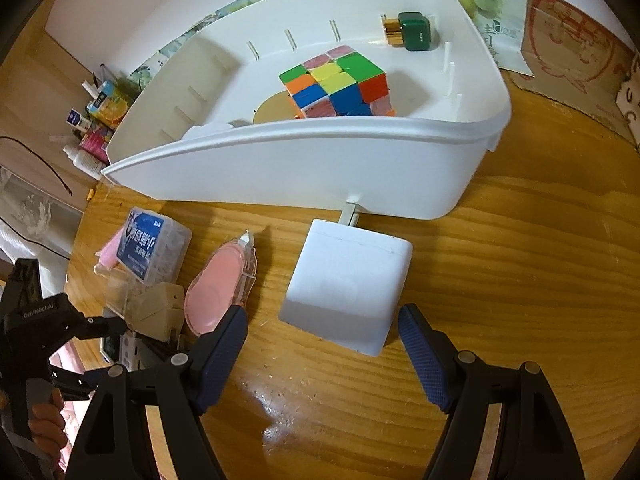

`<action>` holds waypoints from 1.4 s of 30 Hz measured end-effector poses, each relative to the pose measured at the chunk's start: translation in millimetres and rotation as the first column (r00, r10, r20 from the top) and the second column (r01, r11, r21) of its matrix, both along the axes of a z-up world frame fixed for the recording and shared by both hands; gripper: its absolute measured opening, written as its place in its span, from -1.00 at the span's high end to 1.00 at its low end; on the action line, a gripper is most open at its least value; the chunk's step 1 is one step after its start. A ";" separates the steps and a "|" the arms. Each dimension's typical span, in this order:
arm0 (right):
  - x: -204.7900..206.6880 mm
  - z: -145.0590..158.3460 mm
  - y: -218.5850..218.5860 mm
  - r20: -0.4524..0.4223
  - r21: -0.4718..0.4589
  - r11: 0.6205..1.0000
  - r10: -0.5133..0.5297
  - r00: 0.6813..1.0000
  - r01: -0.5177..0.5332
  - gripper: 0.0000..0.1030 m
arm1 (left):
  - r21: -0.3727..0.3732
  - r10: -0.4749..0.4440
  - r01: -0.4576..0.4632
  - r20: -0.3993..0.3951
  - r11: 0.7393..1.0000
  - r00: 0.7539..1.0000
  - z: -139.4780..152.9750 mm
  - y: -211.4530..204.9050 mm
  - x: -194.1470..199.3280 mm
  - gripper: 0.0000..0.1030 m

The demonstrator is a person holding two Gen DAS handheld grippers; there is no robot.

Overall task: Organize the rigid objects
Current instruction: 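Move the left tool to the white screen device while the right tool approaches the white square adapter, then grasp the white screen device with the left tool while the right tool grasps the white adapter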

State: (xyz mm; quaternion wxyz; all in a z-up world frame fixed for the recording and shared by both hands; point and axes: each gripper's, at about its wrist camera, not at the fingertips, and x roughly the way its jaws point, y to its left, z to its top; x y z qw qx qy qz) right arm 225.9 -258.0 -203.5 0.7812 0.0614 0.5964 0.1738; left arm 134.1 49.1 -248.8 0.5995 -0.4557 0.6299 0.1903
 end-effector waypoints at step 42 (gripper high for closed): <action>4.6 -3.5 7.7 0.064 -0.107 0.993 0.049 0.997 -0.042 -0.30 | 0.063 -0.021 0.023 -0.041 0.998 0.999 -1.3 2.5 24.5 -0.48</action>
